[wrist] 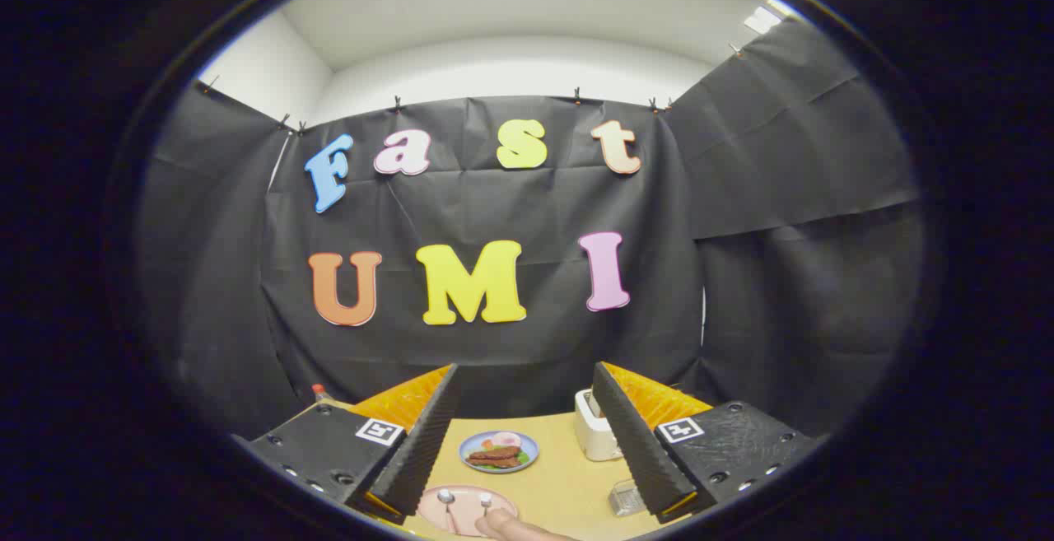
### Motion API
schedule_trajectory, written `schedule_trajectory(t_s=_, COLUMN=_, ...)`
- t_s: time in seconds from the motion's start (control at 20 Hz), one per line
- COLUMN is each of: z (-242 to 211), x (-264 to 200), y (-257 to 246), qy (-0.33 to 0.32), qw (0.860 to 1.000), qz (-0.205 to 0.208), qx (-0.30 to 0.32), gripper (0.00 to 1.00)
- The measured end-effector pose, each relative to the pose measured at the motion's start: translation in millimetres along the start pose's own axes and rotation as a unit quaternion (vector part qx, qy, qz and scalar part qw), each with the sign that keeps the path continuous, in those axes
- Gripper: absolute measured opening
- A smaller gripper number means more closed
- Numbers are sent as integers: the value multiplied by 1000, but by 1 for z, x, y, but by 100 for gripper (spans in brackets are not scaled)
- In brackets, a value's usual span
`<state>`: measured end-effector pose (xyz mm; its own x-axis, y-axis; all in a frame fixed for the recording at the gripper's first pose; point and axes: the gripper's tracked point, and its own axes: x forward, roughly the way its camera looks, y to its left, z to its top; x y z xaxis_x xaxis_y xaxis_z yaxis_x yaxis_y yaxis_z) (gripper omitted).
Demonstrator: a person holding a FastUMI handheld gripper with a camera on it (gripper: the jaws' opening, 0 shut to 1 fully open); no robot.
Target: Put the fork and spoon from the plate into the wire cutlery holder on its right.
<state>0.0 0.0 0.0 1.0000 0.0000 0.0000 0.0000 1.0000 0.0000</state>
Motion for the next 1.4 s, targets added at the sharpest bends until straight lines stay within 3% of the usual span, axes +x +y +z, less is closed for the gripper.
schedule_trajectory(t_s=0.35, z=6, x=2, y=-3, qy=15, qw=1000, qz=-4, qx=-12, gripper=96)
schedule_trajectory(t_s=0.8, z=-2, x=23, y=-22, qy=42, qw=998, qz=30, qx=-34, gripper=95)
schedule_trajectory(t_s=1.1, z=-57, x=43, y=-12, qy=95, qw=994, qz=45, qx=-39, gripper=96)
schedule_trajectory(t_s=1.4, z=-156, x=57, y=19, qy=171, qw=982, qz=64, qx=-57, gripper=96)
